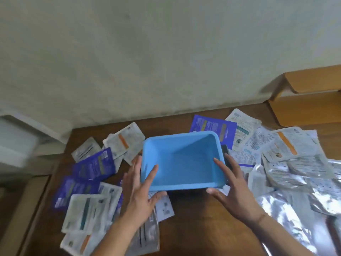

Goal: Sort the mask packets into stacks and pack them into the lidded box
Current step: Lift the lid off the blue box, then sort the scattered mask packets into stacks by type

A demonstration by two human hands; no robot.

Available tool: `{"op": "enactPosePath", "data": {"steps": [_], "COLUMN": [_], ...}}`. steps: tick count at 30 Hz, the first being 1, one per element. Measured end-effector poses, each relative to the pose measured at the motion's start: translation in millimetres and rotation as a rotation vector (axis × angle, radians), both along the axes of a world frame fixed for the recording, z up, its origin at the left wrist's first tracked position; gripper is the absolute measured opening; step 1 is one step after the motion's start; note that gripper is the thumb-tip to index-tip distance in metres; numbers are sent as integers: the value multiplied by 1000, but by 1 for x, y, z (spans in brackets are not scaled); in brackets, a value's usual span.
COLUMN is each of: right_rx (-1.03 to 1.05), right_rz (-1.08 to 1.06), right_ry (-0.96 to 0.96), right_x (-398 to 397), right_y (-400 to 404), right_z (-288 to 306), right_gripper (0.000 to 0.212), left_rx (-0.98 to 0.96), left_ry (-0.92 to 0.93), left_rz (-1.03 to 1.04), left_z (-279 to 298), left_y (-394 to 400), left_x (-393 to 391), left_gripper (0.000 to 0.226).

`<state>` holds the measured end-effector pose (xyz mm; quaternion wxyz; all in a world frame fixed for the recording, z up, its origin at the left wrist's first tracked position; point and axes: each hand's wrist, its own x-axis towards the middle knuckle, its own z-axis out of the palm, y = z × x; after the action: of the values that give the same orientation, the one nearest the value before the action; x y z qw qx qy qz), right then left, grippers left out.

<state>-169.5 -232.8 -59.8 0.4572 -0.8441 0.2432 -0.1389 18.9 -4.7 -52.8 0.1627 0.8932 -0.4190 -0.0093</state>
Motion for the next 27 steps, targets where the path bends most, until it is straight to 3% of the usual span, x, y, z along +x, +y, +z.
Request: {"op": "enactPosePath", "data": {"steps": [3, 7, 13, 16, 17, 19, 22, 27], "right_rx": [31, 22, 34, 1, -66, -304, -476, -584], "right_rz": [-30, -39, 18, -228, -290, -199, 32, 94], "right_ry": [12, 59, 109, -21, -7, 214, 511, 650], "right_x": [14, 33, 31, 7, 1, -6, 1, 18], "right_y": [2, -1, -12, -26, -35, -52, -64, -71], "right_z": [-4, 4, 10, 1, -7, -28, -51, -52], "right_gripper": [74, 75, 83, 65, 52, 41, 56, 69], "left_rx": [-77, -114, -161, -286, -248, 25, 388, 487], "left_ry": [145, 184, 115, -7, -74, -150, -59, -56], "left_rz": [-36, -39, 9, -46, -171, -363, -299, -264], "left_z": [-10, -16, -12, -14, -24, -48, -81, -93], "left_y": [-1, -11, -10, 8, 15, 27, 39, 49], "left_x": [7, 29, 33, 0, -13, -34, -43, -36], "left_gripper": [72, 68, 79, 64, 54, 47, 59, 56]}}
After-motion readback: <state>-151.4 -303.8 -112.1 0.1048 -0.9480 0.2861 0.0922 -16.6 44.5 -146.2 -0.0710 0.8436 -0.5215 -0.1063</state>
